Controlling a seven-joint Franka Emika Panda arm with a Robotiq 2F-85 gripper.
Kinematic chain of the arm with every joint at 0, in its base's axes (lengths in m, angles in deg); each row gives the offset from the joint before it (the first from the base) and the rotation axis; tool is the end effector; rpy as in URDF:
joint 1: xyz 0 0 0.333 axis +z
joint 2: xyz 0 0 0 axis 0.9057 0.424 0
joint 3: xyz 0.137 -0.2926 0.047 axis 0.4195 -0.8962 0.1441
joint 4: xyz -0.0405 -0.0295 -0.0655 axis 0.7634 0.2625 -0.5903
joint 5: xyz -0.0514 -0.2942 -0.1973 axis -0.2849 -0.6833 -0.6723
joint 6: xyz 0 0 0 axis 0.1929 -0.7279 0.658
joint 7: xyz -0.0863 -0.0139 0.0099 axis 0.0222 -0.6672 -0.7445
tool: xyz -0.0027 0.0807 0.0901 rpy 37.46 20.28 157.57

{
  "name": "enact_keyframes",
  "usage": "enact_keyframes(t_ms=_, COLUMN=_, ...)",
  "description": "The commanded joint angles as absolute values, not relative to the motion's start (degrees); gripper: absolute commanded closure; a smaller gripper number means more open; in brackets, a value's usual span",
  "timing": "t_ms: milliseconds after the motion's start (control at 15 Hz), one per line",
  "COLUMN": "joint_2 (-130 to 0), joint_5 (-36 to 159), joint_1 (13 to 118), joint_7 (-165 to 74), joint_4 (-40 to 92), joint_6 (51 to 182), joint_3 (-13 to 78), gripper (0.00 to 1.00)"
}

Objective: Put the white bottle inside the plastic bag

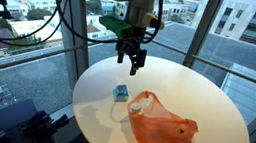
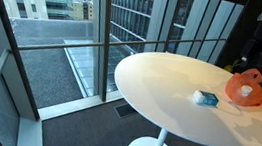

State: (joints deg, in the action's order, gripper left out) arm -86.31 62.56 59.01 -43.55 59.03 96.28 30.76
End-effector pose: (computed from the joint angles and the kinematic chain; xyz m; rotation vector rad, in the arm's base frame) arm 0.4599 -0.0988 0.4252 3.1040 -0.3653 -0.1841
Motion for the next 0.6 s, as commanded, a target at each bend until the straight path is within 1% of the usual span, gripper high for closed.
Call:
enact_keyframes(t_ms=0, joint_2=-90.82, joint_5=61.5, joint_1=59.21, joint_7=-41.49, joint_4=58.8, joint_6=90.97, joint_3=31.08, gripper=0.0)
enact_keyframes(t_ms=267, joint_2=-93.57, joint_5=60.32, joint_1=59.18, joint_7=-41.78, joint_4=58.79, joint_6=89.58, joint_3=31.52, gripper=0.0)
enact_keyframes(t_ms=533, joint_2=-93.17, joint_5=61.35, joint_1=59.13, joint_7=-42.24, joint_4=58.93, joint_6=90.37, joint_3=31.51, gripper=0.0)
